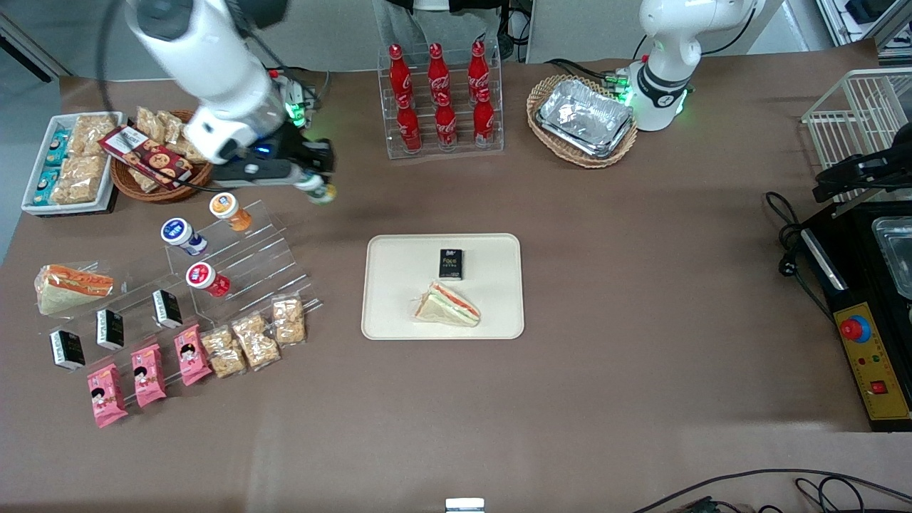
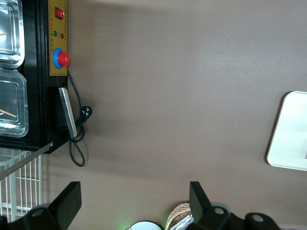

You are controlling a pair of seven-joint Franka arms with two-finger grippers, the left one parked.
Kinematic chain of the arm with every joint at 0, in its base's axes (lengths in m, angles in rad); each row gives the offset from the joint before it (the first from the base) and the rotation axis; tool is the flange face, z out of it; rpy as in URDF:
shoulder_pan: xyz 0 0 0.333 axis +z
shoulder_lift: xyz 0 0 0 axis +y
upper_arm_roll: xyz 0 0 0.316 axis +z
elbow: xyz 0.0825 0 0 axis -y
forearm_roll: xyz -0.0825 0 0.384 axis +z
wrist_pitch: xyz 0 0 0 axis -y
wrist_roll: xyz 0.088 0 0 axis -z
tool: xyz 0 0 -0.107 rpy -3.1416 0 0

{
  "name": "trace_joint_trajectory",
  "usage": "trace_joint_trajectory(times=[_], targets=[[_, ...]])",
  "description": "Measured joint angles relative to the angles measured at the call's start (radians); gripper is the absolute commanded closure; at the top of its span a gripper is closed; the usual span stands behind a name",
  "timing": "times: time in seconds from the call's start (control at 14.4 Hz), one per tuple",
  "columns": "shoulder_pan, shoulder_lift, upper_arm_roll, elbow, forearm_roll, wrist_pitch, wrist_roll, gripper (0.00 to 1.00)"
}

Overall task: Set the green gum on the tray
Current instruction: 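Carry the bottle over the cream tray beside the black box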

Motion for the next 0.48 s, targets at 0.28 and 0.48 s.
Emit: trace_joint_trajectory(times=[0.28,0.48], targets=[[0.086,0.180,-0.001,-0.039,-0.030,0.238,0.129,0.73],[0.096,0.308,-0.001,-0.088,-0.048,0.420,0.160,0.73]])
